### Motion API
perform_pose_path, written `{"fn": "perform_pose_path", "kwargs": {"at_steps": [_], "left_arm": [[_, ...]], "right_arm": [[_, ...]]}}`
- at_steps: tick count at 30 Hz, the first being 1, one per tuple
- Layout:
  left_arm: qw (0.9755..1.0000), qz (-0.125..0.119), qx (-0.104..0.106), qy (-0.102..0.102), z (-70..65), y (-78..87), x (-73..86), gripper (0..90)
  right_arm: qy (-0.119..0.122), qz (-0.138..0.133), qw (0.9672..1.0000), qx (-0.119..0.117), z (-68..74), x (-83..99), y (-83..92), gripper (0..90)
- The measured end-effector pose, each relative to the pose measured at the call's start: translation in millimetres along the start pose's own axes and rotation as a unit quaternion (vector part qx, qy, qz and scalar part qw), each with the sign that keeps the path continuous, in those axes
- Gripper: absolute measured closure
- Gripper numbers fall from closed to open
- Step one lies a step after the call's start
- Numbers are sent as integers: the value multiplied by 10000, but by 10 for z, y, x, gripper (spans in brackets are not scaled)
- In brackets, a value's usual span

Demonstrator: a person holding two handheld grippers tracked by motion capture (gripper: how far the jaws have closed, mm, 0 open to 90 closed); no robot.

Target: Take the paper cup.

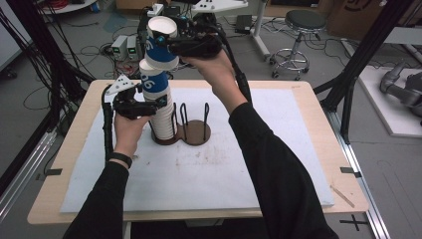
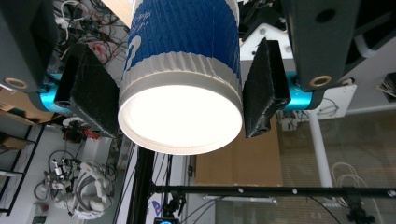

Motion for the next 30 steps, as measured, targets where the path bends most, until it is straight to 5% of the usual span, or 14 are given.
{"fn": "perform_pose_path", "kwargs": {"at_steps": [13,30], "left_arm": [[10000,28,-3,-32,-6,2,-4,113],[10000,41,-22,-15,-8,3,-5,113]], "right_arm": [[111,54,9999,47,-54,101,541,308],[-40,149,9999,18,-88,654,1140,308]]}}
Point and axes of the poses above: each handheld gripper's, and its own axes: y roughly backward along the jaws, x roughly out of its underside, z roughly to its left, the point moved 1 cm from there along -y, roughly forward along the jaws, and after that the axes turned 1 degree about x, right-handed, at the moved point
